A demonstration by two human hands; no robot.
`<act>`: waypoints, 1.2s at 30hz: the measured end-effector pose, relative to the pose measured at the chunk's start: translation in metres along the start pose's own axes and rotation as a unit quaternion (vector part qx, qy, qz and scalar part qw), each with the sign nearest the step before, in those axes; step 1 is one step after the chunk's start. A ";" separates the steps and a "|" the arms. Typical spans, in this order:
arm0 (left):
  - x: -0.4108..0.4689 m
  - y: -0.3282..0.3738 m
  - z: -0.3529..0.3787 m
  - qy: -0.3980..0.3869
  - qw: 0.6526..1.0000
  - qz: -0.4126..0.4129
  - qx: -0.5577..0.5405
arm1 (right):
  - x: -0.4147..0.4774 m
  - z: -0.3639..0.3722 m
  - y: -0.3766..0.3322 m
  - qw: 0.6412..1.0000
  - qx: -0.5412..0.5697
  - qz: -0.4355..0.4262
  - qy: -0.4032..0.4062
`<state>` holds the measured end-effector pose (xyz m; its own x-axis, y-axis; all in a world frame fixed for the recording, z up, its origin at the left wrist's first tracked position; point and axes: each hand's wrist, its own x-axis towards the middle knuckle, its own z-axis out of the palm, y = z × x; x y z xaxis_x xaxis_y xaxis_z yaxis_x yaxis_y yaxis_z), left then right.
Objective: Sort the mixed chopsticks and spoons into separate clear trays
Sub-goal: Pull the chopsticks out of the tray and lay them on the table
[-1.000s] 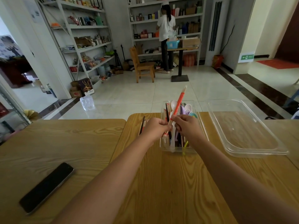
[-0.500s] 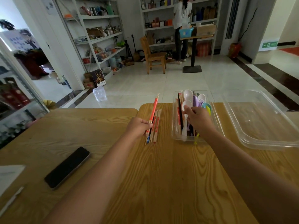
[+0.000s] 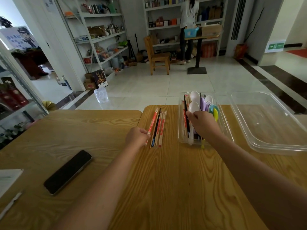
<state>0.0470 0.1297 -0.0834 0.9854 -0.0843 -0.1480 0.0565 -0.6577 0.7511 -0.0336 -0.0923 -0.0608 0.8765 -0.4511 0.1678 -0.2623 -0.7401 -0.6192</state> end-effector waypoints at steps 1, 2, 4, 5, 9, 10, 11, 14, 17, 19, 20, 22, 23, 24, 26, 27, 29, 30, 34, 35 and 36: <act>0.000 0.001 0.001 0.001 1.000 0.012 0.018 | 0.000 0.000 0.000 1.000 0.000 0.003 0.001; -0.001 0.003 0.002 -0.001 0.999 0.026 0.040 | -0.001 0.000 -0.001 1.000 0.001 0.007 0.003; -0.001 0.006 0.003 -0.013 0.996 0.047 0.074 | -0.001 -0.002 -0.003 1.000 0.006 0.015 0.010; -0.001 0.007 0.004 -0.025 0.995 0.049 0.080 | -0.001 -0.001 -0.003 1.000 0.007 0.020 0.012; 0.000 0.009 0.003 -0.028 0.996 0.045 0.072 | 0.006 0.003 -0.010 0.996 -0.027 0.082 -0.015; 0.000 0.009 0.002 -0.018 0.996 0.049 0.070 | 0.008 0.004 -0.013 0.994 -0.040 0.098 -0.027; -0.001 0.010 0.001 -0.007 0.997 0.051 0.065 | 0.009 0.004 -0.017 0.992 -0.055 0.110 -0.038; -0.002 0.013 -0.003 0.019 0.997 0.064 0.034 | 0.011 0.006 -0.025 0.991 -0.094 0.081 -0.056; -0.004 0.022 -0.005 0.010 0.997 0.080 0.008 | 0.011 0.005 -0.027 0.989 -0.118 0.048 -0.076; -0.005 0.028 -0.005 -0.001 0.996 0.087 -0.018 | 0.012 0.000 -0.031 0.986 -0.123 0.041 -0.101; -0.007 0.031 -0.005 -0.006 0.996 0.090 -0.028 | 0.013 -0.002 -0.033 0.986 -0.118 0.043 -0.113; -0.009 0.037 -0.003 -0.022 0.994 0.097 -0.048 | 0.013 -0.005 -0.035 0.983 -0.119 0.042 -0.131; -0.009 0.040 -0.002 -0.030 0.993 0.101 -0.056 | 0.012 -0.005 -0.037 0.980 -0.132 0.037 -0.142; -0.011 0.043 -0.001 -0.036 0.992 0.107 -0.060 | 0.011 -0.004 -0.037 0.977 -0.149 0.030 -0.151; -0.015 0.049 0.001 -0.048 0.990 0.118 -0.062 | 0.009 -0.003 -0.037 0.972 -0.172 0.020 -0.158; -0.017 0.051 0.003 -0.054 0.989 0.121 -0.062 | 0.009 -0.002 -0.037 0.970 -0.179 0.017 -0.164; -0.020 0.055 0.003 -0.062 0.988 0.124 -0.061 | 0.011 -0.001 -0.033 0.967 -0.183 0.026 -0.174; -0.022 0.056 0.003 -0.065 0.988 0.126 -0.061 | 0.012 -0.001 -0.030 0.969 -0.176 0.036 -0.170; -0.026 0.055 -0.001 -0.071 0.986 0.134 -0.068 | 0.012 -0.004 -0.022 0.979 -0.112 0.091 -0.146; -0.027 0.055 -0.002 -0.072 0.986 0.134 -0.069 | 0.012 -0.006 -0.021 0.978 -0.094 0.107 -0.150; -0.027 0.055 -0.003 -0.072 0.986 0.134 -0.069 | 0.013 -0.008 -0.019 0.978 -0.077 0.121 -0.150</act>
<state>0.0240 0.0980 -0.0363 0.9356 -0.3528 -0.0155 -0.1707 -0.4902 0.8547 -0.0211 -0.0881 -0.0404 0.8541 -0.4731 -0.2163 -0.5143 -0.7060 -0.4869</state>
